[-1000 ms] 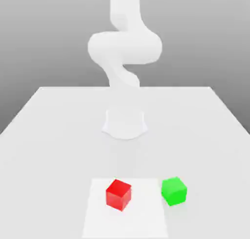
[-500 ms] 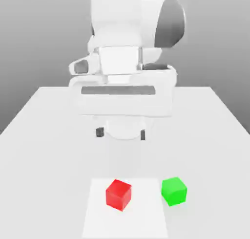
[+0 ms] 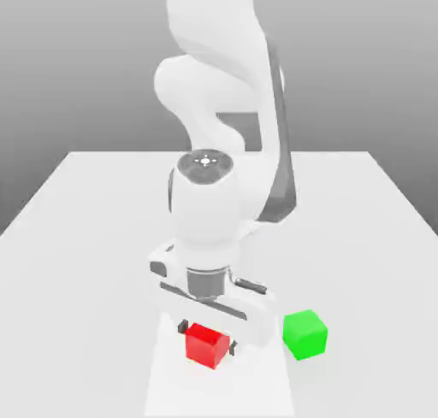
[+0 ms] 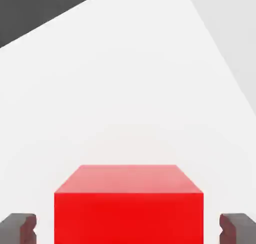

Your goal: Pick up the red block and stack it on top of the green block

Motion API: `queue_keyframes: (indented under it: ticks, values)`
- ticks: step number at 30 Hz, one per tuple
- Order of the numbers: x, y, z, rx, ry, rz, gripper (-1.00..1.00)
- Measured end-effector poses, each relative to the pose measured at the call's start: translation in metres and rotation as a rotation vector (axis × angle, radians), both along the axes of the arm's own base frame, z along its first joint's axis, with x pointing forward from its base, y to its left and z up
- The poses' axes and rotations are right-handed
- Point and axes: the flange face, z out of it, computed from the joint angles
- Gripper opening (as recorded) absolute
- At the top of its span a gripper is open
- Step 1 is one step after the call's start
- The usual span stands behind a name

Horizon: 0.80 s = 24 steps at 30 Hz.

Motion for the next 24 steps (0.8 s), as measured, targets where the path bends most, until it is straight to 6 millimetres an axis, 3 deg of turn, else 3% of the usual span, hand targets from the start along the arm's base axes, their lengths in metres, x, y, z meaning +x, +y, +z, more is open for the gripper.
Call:
queue_keyframes:
  ticks: [4, 10, 15, 21, 24]
  values:
    - [0.000, 0.000, 0.001, 0.000, -0.001, 0.000, -1.00]
    - [0.000, 0.000, 0.055, -0.001, -0.001, 0.001, -1.00]
    - [-0.004, 0.062, 0.078, 0.001, 0.000, 0.353, -1.00]
    - [-0.023, 0.137, 0.097, 0.001, 0.001, 0.838, -1.00]
    - [-0.028, 0.153, 0.085, 0.001, 0.001, 0.947, -1.00]
